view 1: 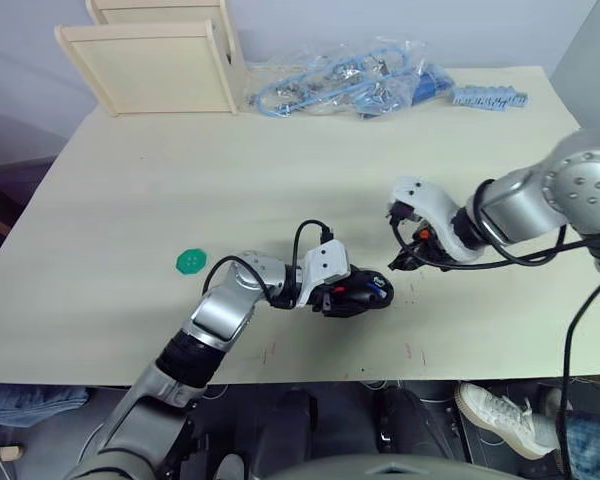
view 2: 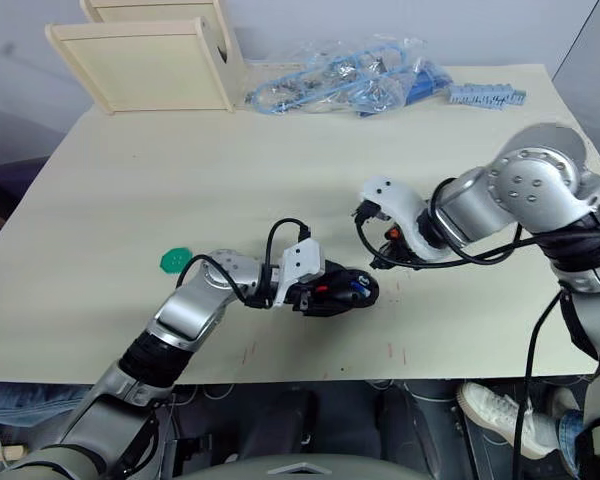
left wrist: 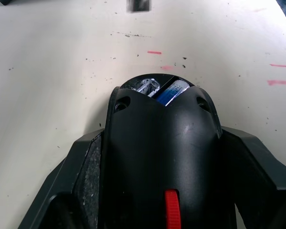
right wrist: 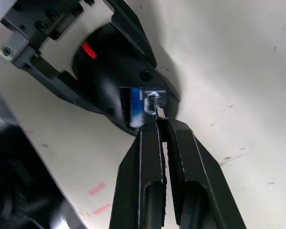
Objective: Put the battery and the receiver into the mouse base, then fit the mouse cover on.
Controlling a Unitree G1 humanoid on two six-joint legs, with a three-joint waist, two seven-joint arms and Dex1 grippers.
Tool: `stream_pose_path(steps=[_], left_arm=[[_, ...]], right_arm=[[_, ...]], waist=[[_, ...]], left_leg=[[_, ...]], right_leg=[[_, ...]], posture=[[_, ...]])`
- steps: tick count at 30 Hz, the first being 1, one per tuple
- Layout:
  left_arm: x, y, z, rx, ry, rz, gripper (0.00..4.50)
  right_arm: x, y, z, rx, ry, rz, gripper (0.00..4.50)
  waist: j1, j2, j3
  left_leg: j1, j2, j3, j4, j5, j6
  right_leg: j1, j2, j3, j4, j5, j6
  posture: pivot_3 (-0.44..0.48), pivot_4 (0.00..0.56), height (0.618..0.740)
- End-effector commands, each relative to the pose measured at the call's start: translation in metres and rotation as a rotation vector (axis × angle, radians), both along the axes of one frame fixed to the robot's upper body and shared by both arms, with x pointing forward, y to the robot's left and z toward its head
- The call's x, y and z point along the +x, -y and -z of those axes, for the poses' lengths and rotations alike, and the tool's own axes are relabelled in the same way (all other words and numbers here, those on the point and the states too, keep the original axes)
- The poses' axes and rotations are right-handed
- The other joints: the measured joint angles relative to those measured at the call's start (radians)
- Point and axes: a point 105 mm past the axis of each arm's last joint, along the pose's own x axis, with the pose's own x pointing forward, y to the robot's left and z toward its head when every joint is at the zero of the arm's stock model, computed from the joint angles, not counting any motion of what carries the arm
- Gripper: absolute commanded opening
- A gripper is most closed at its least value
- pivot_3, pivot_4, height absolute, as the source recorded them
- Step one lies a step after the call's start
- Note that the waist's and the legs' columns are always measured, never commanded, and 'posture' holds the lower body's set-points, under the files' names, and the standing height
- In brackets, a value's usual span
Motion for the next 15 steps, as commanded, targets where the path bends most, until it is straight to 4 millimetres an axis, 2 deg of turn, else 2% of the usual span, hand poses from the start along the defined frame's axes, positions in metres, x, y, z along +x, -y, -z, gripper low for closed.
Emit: stream_pose_path(steps=[1, 15], left_arm=[[-0.002, 0.005, -0.007, -0.013, 0.028, 0.019, 3.01], [-0.003, 0.004, -0.004, -0.014, 0.021, 0.019, 3.01]], right_arm=[[0.005, -0.006, -0.004, -0.024, -0.003, -0.020, 0.00], [0.005, -0.021, 0.008, -0.100, -0.122, -0.076, 0.00]], waist=[[-0.002, 0.000, 0.000], [-0.004, 0.000, 0.000]], left_leg=[[0.000, 0.000, 0.000, 0.000, 0.000, 0.000], [0.000, 0.000, -0.001, 0.000, 0.000, 0.000]], right_leg=[[0.000, 0.000, 0.000, 0.000, 0.000, 0.000], [0.000, 0.000, 0.000, 0.001, 0.000, 0.000]], posture=[[0.000, 0.150, 0.740], [0.000, 0.150, 0.740]])
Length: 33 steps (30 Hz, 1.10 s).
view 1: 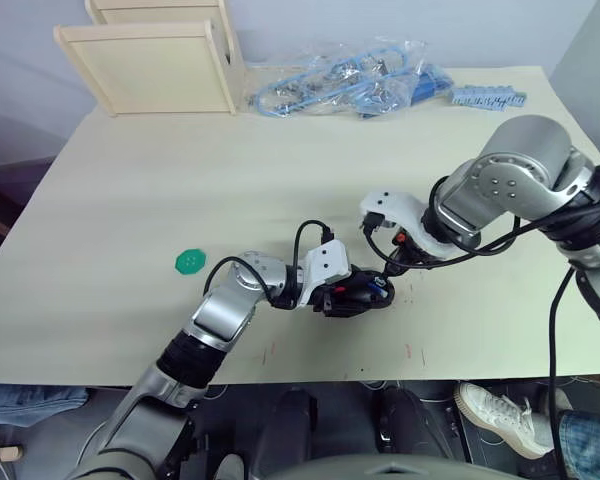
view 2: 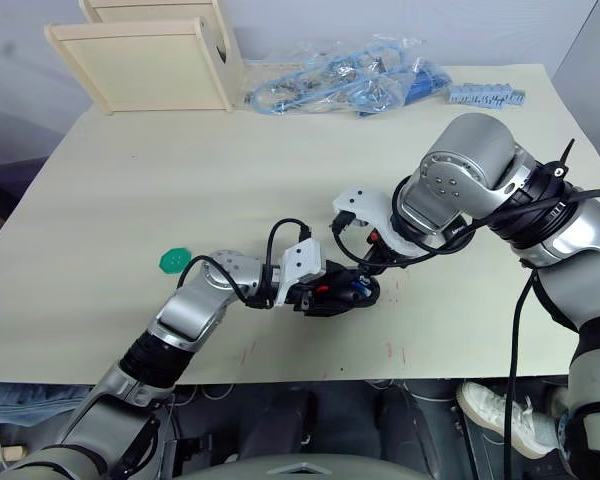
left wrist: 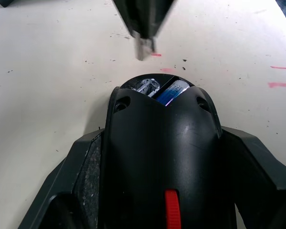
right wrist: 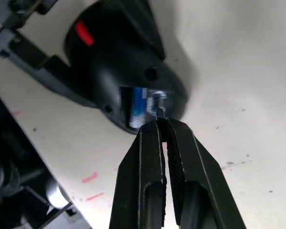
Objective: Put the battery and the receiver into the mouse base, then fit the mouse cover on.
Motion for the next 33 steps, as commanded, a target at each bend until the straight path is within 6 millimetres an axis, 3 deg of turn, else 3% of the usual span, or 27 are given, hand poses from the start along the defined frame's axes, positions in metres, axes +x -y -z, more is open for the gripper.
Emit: stream_pose_path(steps=[1, 33], left_arm=[[-0.003, 0.004, -0.004, -0.011, 0.019, 0.022, 3.01], [-0.006, 0.004, -0.004, -0.014, 0.017, 0.010, 3.01]], right_arm=[[0.002, -0.005, -0.009, 0.005, 0.020, -0.014, 0.00], [0.008, -0.007, 0.014, -0.006, -0.008, 0.011, 0.00]], waist=[[0.000, 0.000, 0.000], [-0.002, 0.000, 0.000]], left_leg=[[0.000, 0.000, 0.000, 0.000, 0.000, 0.000], [0.000, 0.000, -0.001, 0.000, 0.000, 0.000]], right_leg=[[0.000, 0.000, 0.000, 0.000, 0.000, 0.000], [0.000, 0.000, 0.000, 0.000, 0.000, 0.000]], posture=[[0.000, 0.150, 0.740], [0.000, 0.150, 0.740]])
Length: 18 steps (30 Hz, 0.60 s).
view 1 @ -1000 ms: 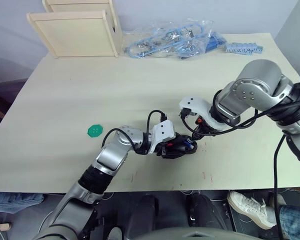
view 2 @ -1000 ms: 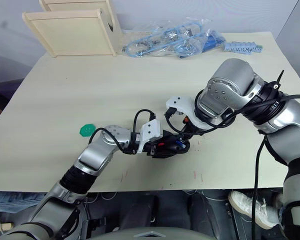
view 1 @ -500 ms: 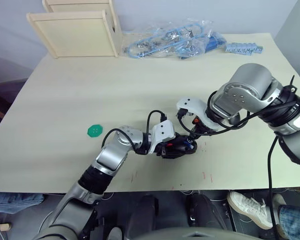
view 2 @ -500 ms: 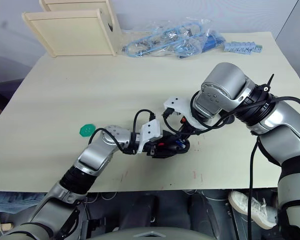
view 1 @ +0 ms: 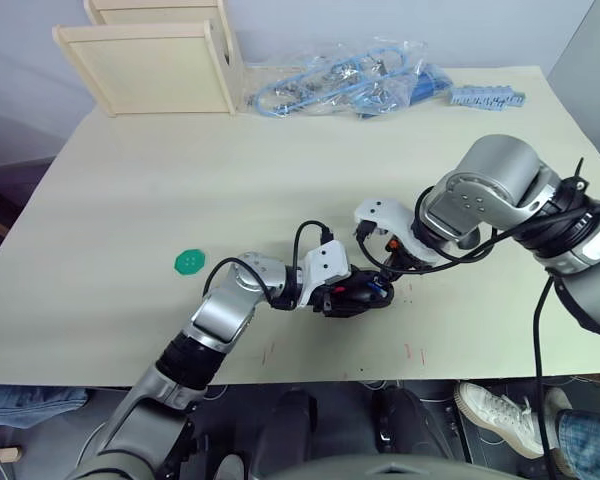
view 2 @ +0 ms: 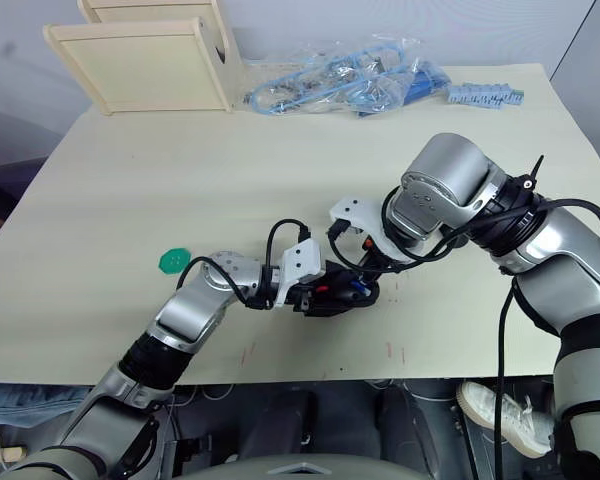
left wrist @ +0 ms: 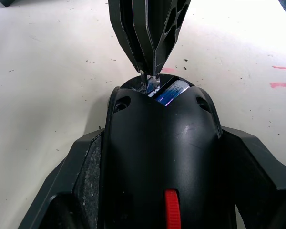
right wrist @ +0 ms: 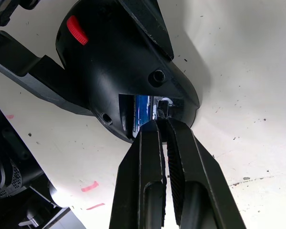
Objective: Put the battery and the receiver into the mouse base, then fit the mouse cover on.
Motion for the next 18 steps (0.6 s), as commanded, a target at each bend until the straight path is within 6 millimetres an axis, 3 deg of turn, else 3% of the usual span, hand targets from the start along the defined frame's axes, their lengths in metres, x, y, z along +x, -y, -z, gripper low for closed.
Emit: stream_pose_path(steps=[1, 18], left_arm=[[-0.0058, 0.0051, -0.0051, -0.016, 0.015, 0.024, 3.01], [-0.0066, 0.0055, -0.0051, -0.018, 0.010, 0.018, 3.01]], right_arm=[[0.0005, -0.0027, -0.0010, 0.013, 0.006, -0.002, 0.00], [-0.0004, -0.0021, 0.0036, -0.013, 0.016, -0.020, 0.00]], waist=[[0.000, 0.000, 0.000], [0.000, 0.000, 0.000]], left_leg=[[0.000, 0.000, 0.000, 0.000, 0.000, 0.000], [0.000, 0.000, 0.000, 0.000, 0.000, 0.000]], right_leg=[[0.000, 0.000, 0.000, 0.000, 0.000, 0.000], [0.000, 0.000, 0.000, 0.000, 0.000, 0.000]], posture=[[0.000, 0.150, 0.740], [0.000, 0.150, 0.740]])
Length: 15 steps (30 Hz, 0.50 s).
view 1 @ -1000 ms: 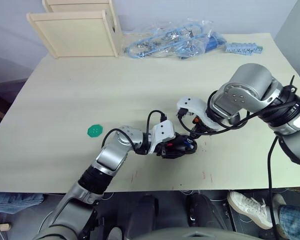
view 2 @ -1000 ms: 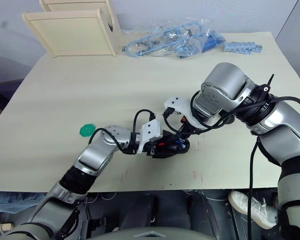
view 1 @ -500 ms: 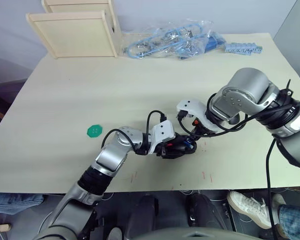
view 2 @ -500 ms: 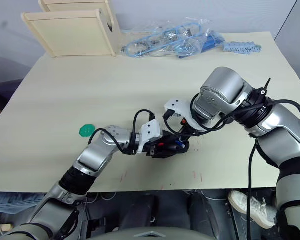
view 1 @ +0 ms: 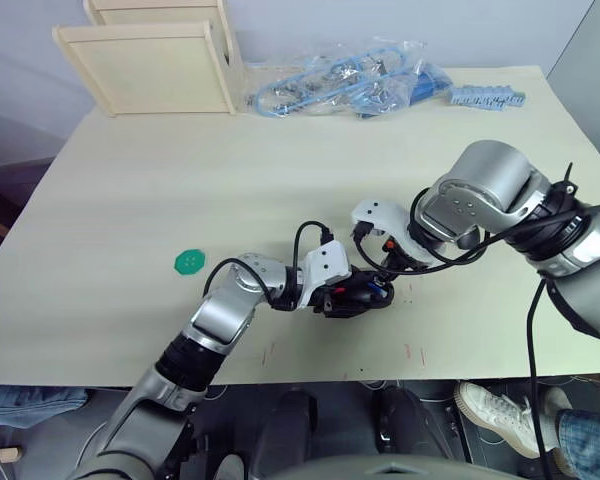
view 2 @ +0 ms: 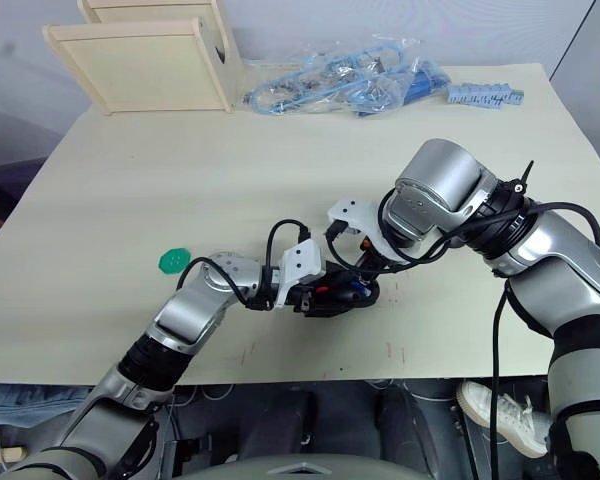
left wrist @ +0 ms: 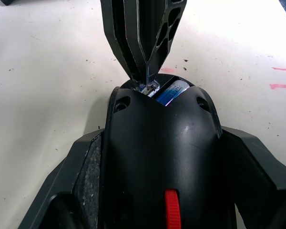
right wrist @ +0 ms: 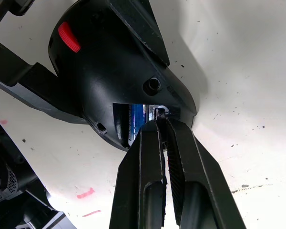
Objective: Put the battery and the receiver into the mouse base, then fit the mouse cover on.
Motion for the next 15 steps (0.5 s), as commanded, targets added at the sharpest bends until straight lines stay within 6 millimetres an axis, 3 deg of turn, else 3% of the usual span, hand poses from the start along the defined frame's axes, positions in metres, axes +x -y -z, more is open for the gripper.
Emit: stream_pose_path(steps=[1, 15], left_arm=[[-0.0057, 0.0049, -0.0048, -0.018, 0.013, 0.024, 3.01], [-0.0061, 0.0054, -0.0035, -0.022, 0.011, 0.019, 3.01]], right_arm=[[-0.0031, -0.0007, -0.0002, -0.008, 0.012, -0.024, 0.00], [-0.0082, -0.0021, 0.0090, -0.046, 0.020, -0.064, 0.00]], waist=[[0.000, 0.000, 0.000], [0.000, 0.000, 0.000]], left_leg=[[0.000, 0.000, 0.000, 0.000, 0.000, 0.000], [0.000, 0.000, -0.001, 0.000, 0.000, 0.000]], right_leg=[[0.000, 0.000, 0.000, 0.000, 0.000, 0.000], [0.000, 0.000, 0.000, 0.000, 0.000, 0.000]], posture=[[0.000, 0.150, 0.740], [0.000, 0.150, 0.740]])
